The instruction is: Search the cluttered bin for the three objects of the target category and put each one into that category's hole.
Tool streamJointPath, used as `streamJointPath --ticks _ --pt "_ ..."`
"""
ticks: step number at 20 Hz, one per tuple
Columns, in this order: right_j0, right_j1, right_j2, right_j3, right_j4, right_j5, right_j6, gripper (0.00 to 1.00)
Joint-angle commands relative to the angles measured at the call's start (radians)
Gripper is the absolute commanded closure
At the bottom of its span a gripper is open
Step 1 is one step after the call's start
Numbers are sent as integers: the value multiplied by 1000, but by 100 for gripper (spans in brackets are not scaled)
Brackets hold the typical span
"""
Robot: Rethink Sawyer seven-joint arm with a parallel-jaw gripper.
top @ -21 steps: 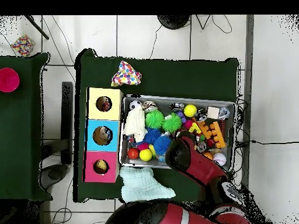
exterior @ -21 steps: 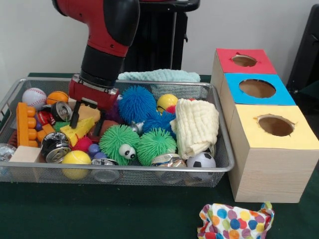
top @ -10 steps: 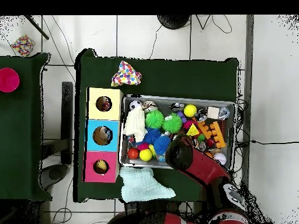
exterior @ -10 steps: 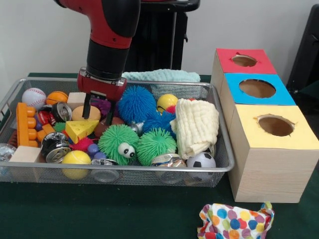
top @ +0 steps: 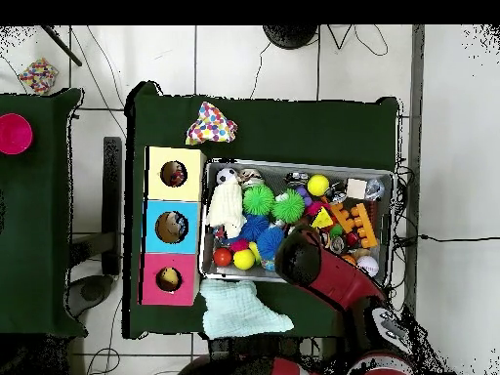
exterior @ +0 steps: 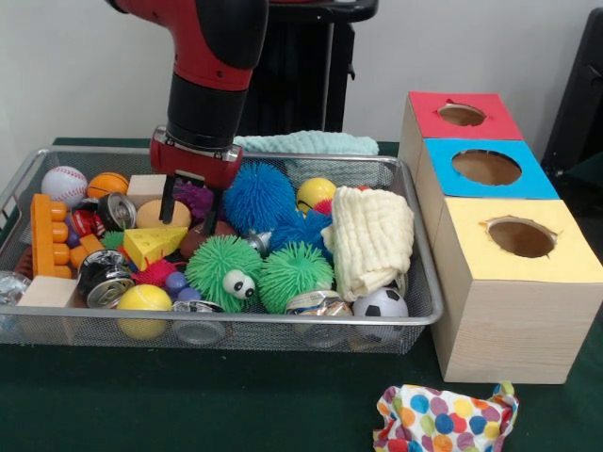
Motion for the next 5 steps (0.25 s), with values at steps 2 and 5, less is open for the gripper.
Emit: streamJointPath --ticks 2,5 --pt "5 42 70 84 -48 134 140 0" --pt "5 44 68 82 -52 139 133 0"
